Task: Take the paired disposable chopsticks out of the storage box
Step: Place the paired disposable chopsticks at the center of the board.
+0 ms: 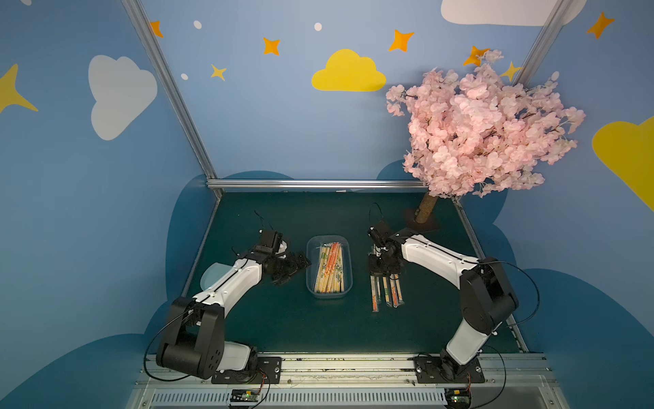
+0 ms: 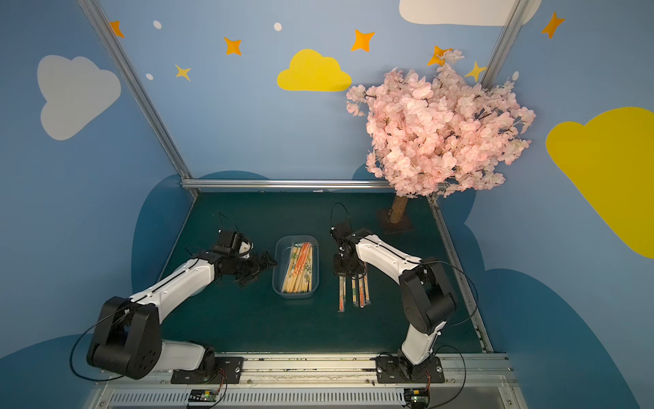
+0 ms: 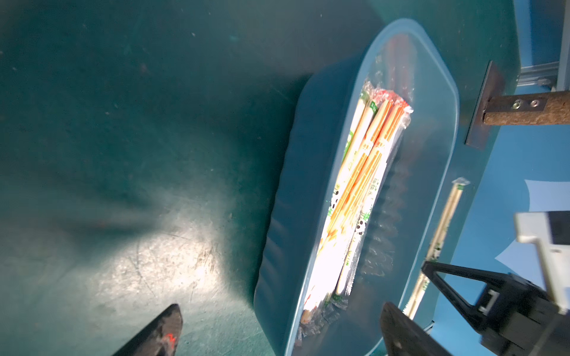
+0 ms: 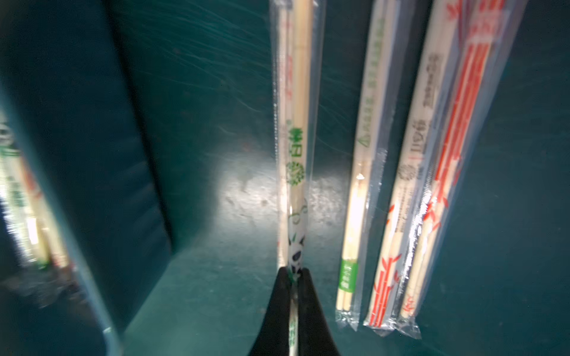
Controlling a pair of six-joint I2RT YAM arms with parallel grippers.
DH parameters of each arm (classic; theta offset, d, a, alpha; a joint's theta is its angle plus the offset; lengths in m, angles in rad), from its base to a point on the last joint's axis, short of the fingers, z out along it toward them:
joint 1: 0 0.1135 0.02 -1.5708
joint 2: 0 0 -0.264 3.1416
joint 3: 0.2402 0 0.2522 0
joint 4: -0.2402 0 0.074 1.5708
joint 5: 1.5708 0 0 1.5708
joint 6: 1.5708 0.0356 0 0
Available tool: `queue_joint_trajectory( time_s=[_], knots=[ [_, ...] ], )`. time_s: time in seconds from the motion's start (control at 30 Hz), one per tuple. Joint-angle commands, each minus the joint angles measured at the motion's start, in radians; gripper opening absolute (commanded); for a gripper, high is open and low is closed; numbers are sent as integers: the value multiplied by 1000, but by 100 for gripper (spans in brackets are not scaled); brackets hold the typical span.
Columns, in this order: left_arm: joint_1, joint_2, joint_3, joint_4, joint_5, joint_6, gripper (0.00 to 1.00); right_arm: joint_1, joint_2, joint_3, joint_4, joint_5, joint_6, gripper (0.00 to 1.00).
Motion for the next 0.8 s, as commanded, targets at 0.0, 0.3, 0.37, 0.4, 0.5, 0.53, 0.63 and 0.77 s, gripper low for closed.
queue_joint_trajectory(
  time_s=[0.0,0.3,0.37,0.4,0.5,0.53,0.63,0.77],
  knots=[
    [-12,-6,12,-18,-12,-10,100,-5,-6,-13,32,24,-32,0],
    [-19,0,9,-6,-28,-28,100,-10,75,6,31,30,-64,2],
    [-19,7,13,-6,-27,-28,100,-11,86,4,30,34,-64,3],
    [-19,11,14,-6,-25,-28,100,-11,90,4,29,36,-65,4],
    [-19,22,21,-5,-21,-27,100,-16,102,4,22,40,-69,8],
    [-19,26,21,-3,-21,-27,100,-17,107,7,17,41,-69,11],
    [-19,37,25,-3,-17,-20,100,-17,106,19,1,46,-68,23],
    [-19,45,28,-6,-18,-10,100,-18,80,44,-21,38,-64,27]
  ],
)
